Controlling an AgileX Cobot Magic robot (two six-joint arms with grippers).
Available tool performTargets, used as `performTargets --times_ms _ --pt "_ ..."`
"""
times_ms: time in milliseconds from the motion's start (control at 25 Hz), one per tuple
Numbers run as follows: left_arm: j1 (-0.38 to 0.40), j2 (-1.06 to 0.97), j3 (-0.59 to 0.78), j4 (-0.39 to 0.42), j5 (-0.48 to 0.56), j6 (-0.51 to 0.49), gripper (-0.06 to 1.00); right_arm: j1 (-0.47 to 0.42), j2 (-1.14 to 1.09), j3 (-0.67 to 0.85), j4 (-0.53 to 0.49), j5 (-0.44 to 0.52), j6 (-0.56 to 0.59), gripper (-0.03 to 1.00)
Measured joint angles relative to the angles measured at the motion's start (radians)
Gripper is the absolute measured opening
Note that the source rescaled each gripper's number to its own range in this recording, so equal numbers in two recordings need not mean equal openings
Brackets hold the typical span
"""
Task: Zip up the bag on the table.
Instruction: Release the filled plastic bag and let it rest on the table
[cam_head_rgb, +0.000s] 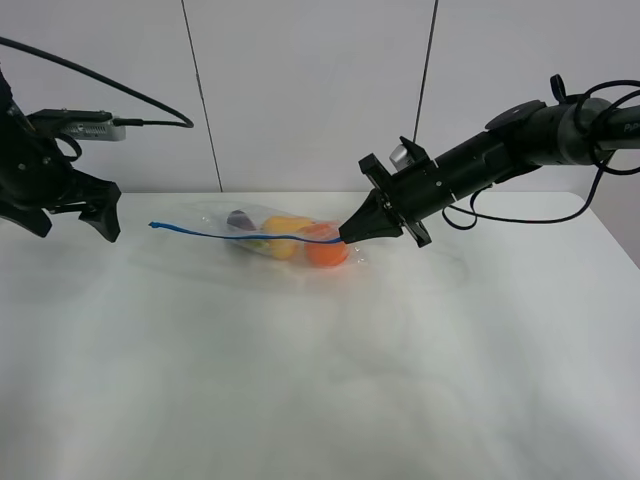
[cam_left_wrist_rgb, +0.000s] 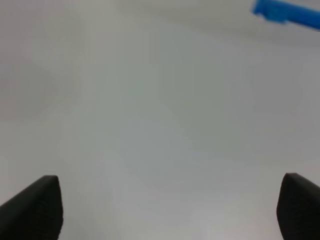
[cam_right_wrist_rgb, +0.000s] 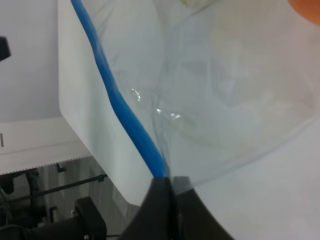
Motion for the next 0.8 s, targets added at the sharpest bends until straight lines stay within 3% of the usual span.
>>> performTargets --times_ms 240,400,800 --pt "0.000 -0.004 -0.032 -0.001 0.167 0.000 0.99 0.000 0.000 0.000 -0.006 0.001 0.000 0.00" --pt "0.000 -0.019 -0.012 -0.005 0.181 -0.004 1.00 0.000 0.000 0.000 -0.021 0.003 -0.001 0.00" --pt "0.000 -0.356 0.386 -0.031 0.185 -0.004 1.00 0.000 0.000 0.000 -0.035 0.005 -0.001 0.00"
